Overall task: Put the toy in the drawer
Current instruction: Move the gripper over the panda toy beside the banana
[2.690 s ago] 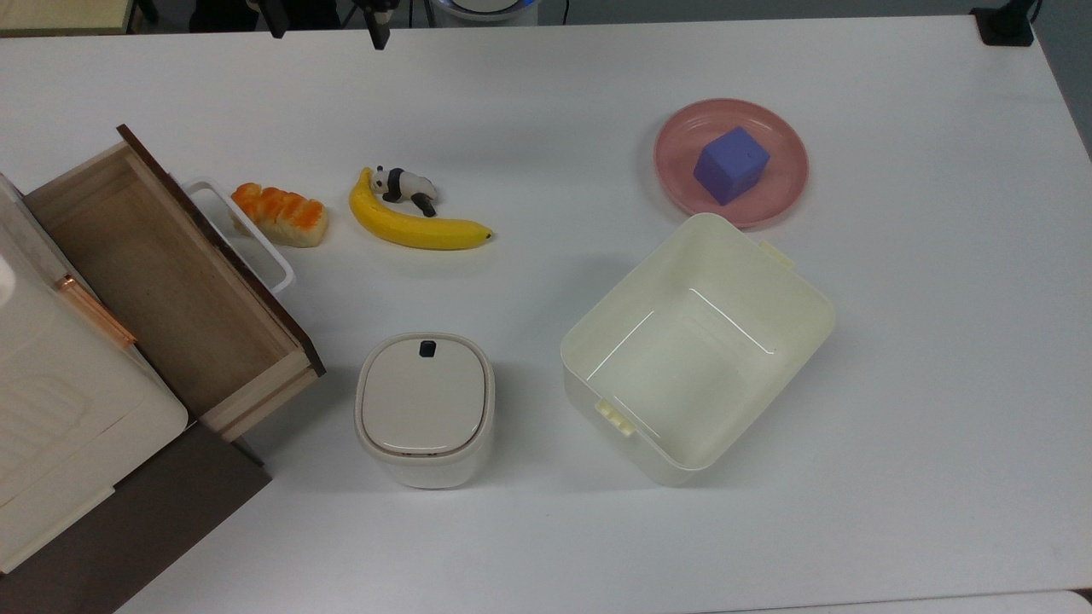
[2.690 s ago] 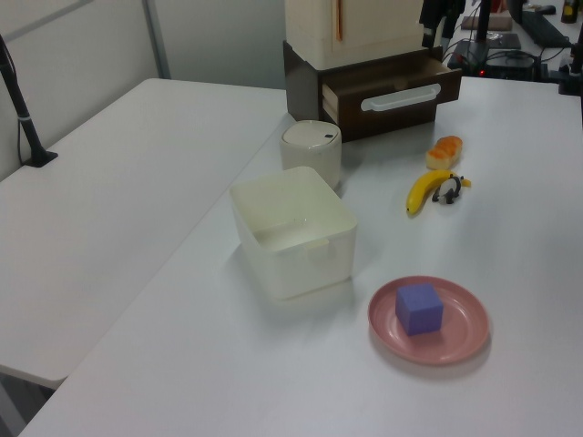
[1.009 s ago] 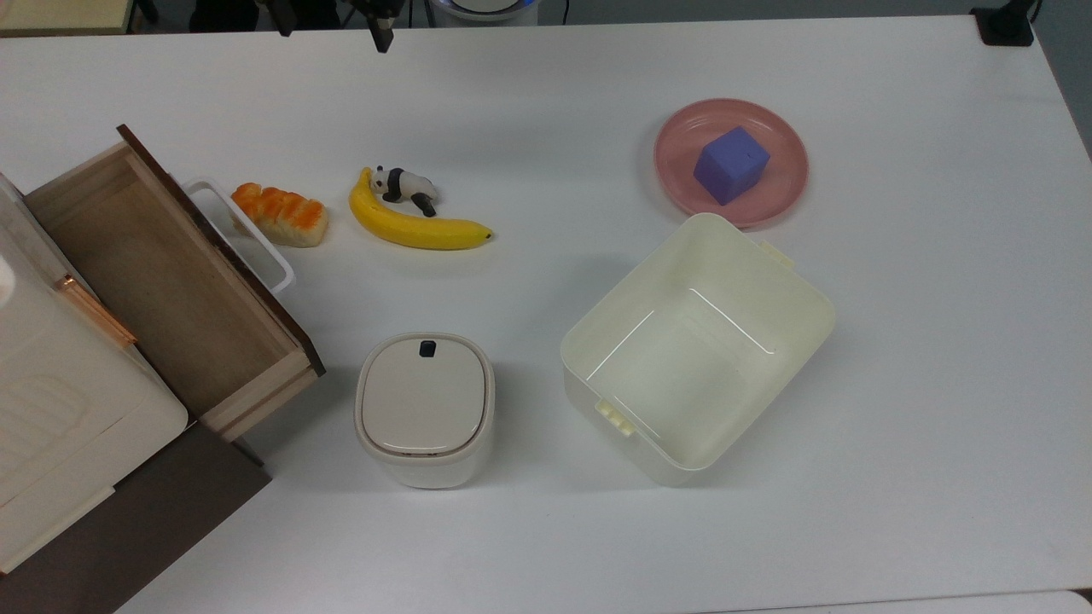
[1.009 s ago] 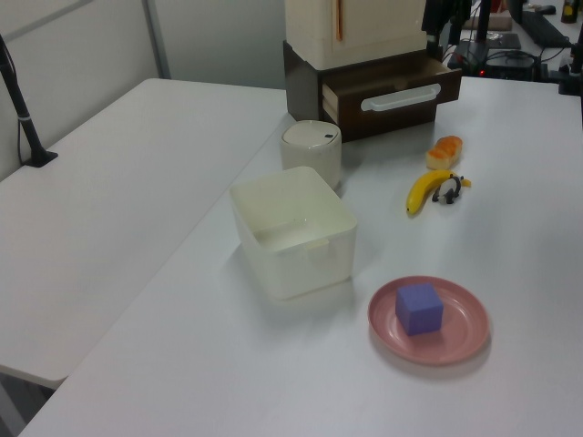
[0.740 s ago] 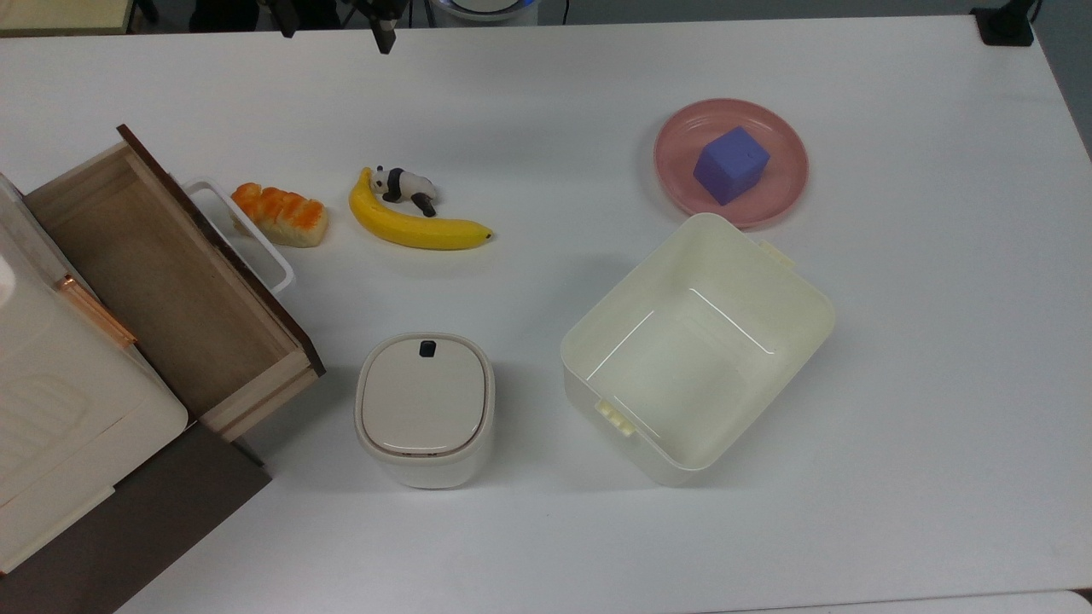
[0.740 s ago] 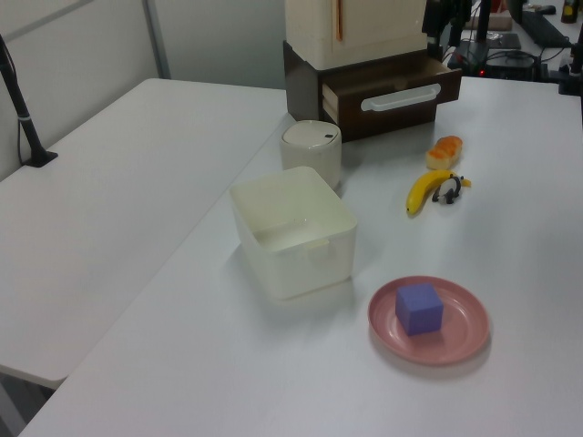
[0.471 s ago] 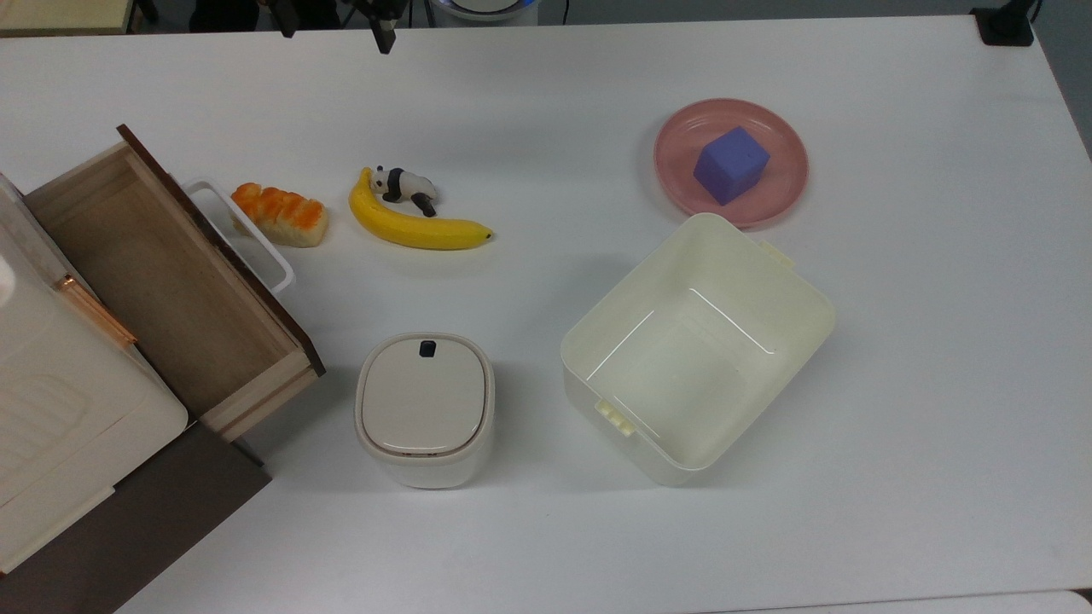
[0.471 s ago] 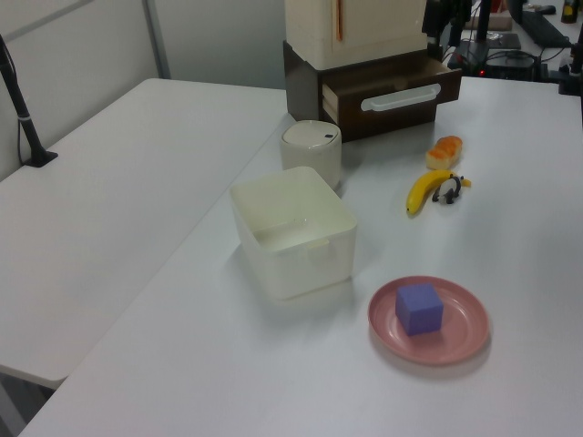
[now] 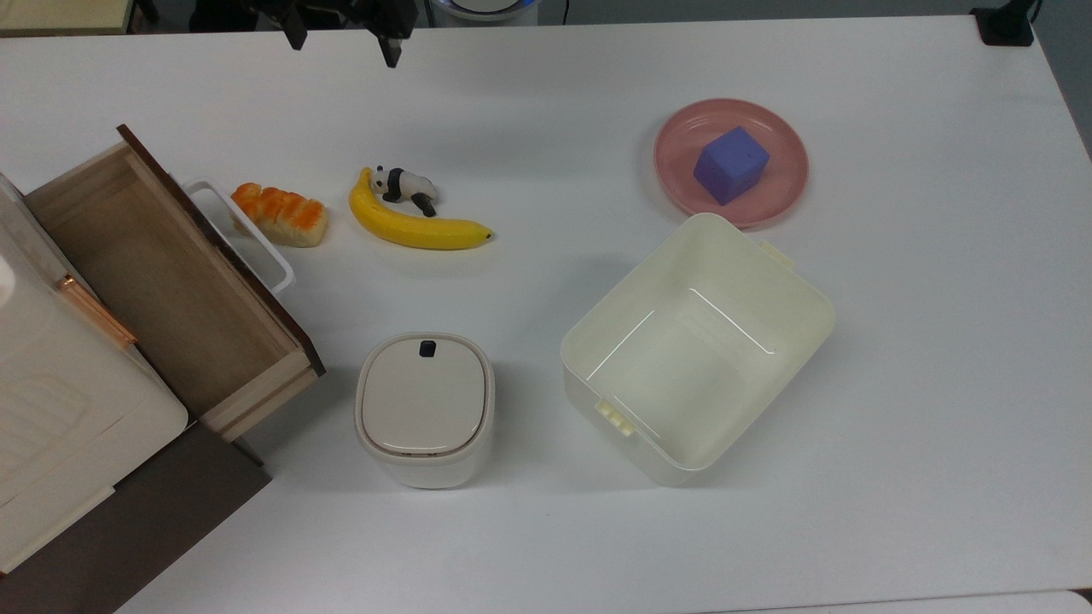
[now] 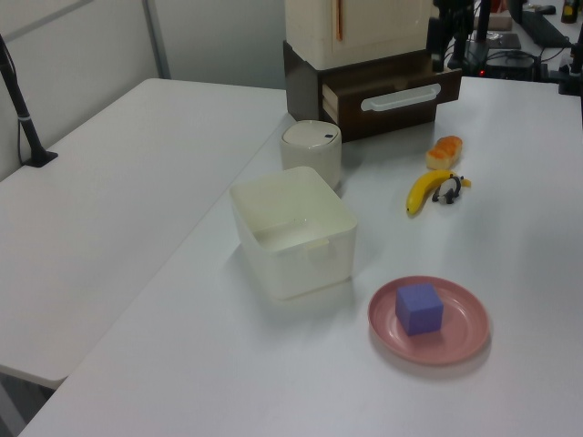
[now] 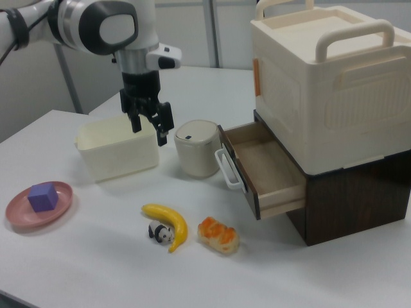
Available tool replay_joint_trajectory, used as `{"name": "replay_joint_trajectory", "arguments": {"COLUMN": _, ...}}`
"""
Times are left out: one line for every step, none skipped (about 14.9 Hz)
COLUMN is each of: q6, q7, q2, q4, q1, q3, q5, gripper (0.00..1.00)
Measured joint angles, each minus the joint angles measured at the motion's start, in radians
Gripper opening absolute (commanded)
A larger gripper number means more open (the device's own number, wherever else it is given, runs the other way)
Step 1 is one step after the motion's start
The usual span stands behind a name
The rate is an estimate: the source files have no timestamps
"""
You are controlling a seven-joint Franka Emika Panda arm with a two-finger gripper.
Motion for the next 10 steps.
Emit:
{"name": "replay_joint_trajectory", "arguments": {"q6": 0.002, "q7": -0.002, "q2": 0.001, "q4": -0.016, "q1": 0.0, "q3": 0.01, "q5": -0.018, "gripper": 1.0}}
{"name": "replay_joint_trajectory", "arguments": {"q6": 0.013, "q7": -0.003, "q2": 0.001, "q4": -0.038, "q1": 0.001, "q3": 0.025, "q5": -0.046, "gripper": 1.0}}
{"name": "replay_joint_trajectory", "arguments": {"q6": 0.039, "q7": -0.003, "q2": 0.002, "q4": -0.065, "q1": 0.002, "q3": 0.041, "q5": -0.079, "gripper": 1.0}}
{"name": "replay_joint_trajectory", "arguments": {"q6": 0.08, "q7": -0.003, "q2": 0.004, "q4": -0.1, "q1": 0.003, "q3": 0.054, "q5": -0.11, "gripper": 1.0}}
{"name": "replay_joint_trajectory", "arguments": {"q6": 0.155, "q7": -0.003, "q2": 0.008, "q4": -0.155, "q1": 0.005, "q3": 0.068, "q5": -0.146, "gripper": 1.0}}
{"name": "replay_joint_trajectory", "arguments": {"q6": 0.196, "q7": -0.003, "q2": 0.011, "q4": -0.186, "q1": 0.007, "q3": 0.072, "q5": -0.163, "gripper": 1.0}}
{"name": "replay_joint_trajectory", "arguments": {"q6": 0.231, "q7": -0.003, "q2": 0.015, "q4": -0.214, "q1": 0.008, "q3": 0.074, "q5": -0.182, "gripper": 1.0}}
{"name": "replay_joint_trajectory", "arguments": {"q6": 0.255, "q7": -0.003, "q2": 0.02, "q4": -0.235, "q1": 0.009, "q3": 0.075, "q5": -0.203, "gripper": 1.0}}
{"name": "replay_joint_trajectory", "arguments": {"q6": 0.272, "q7": -0.003, "q2": 0.026, "q4": -0.251, "q1": 0.009, "q3": 0.075, "q5": -0.224, "gripper": 1.0}}
{"name": "replay_joint_trajectory", "arguments": {"q6": 0.294, "q7": -0.003, "q2": 0.036, "q4": -0.27, "q1": 0.009, "q3": 0.075, "q5": -0.247, "gripper": 1.0}}
